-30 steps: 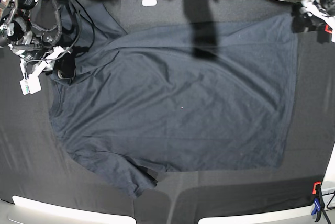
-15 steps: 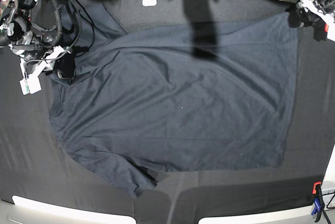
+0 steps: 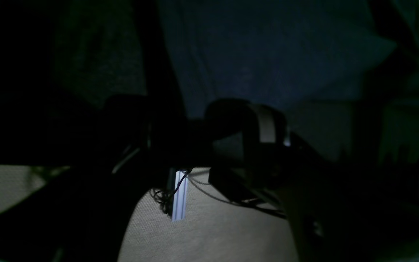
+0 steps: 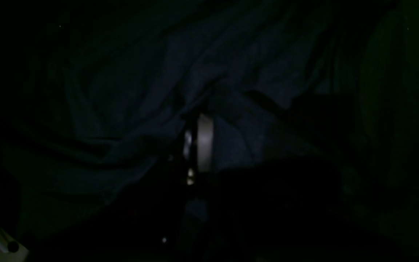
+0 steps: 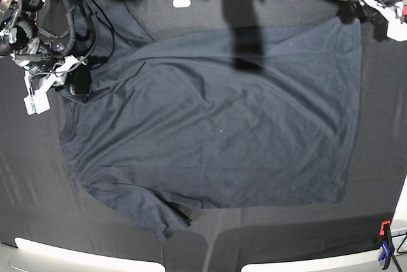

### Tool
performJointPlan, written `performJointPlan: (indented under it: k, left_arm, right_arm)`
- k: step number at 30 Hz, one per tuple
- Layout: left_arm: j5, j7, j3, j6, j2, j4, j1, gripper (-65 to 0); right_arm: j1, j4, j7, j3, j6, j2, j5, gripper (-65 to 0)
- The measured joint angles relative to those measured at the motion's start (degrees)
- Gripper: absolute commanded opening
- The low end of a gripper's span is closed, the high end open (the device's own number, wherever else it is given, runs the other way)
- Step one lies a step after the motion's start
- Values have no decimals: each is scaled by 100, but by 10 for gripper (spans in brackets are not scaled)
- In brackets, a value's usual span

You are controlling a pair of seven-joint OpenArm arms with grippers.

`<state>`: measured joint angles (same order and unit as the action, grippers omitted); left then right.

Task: Layout the t-shirt on the table in an organized manner, then fold the t-shirt properly
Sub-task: 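Grasp the collar-side edge with both grippers and lift it, then fold the lifted collar edge over toward the hem with both grippers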

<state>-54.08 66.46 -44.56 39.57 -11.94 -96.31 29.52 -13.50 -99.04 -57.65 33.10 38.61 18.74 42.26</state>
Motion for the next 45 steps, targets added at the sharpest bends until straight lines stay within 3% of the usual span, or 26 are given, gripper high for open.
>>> performJointPlan:
  k: [3, 7, 10, 13, 19, 24, 27, 28, 32, 37, 41, 45]
  left_arm:
    - [4, -151, 0, 2, 2, 0, 0, -464]
    - [-11, -348, 0, 2, 2, 0, -2, -650]
    - [0, -393, 0, 2, 2, 0, 0, -650]
    - [-15, -870, 0, 0, -39, 0, 0, -650]
    - [-372, -1397, -9, -107, -581, 0, -177, -650]
    - [-304, -1399, -4, -151, -455, 2, -734, -650]
    - [127, -1565, -9, -173, -389, 7, -1121, -650]
    - [205, -1552, 0, -341, -385, 9, -1222, -650]
    - [304, -1635, 0, -356, -328, 9, -1458, -650]
    - [1032, -2155, 461, -358, -332, 11, -1602, -650]
    - [1672, -2896, 1051, -907, -328, 20, -1591, -650]
    - [2234, -3370, 1360, -1113, -332, 22, -1609, -650]
  right_arm:
    - [0, 0, 0, 0, 0, 2, -2, -650]
    - [0, 0, 2, 0, 0, 2, 0, -650]
    - [0, 0, 0, 0, 0, 2, 0, -650]
    - [0, 0, 0, 0, 0, 11, 0, -650]
    - [42, 0, 197, 0, 0, 127, 2, -650]
    - [350, 0, 260, -31, -2, 127, 9, -650]
    - [463, 0, 260, -61, 0, 122, 13, -650]
    - [487, 0, 260, -61, 0, 114, -4, -650]
    - [511, 2, 365, -92, 0, 76, -7, -650]
    - [511, 297, 951, -127, 0, 44, 7, -650]
    - [695, 730, 1075, -144, 0, 44, -326, -650]
    - [1051, 1241, 1143, -155, 0, 42, -415, -650]
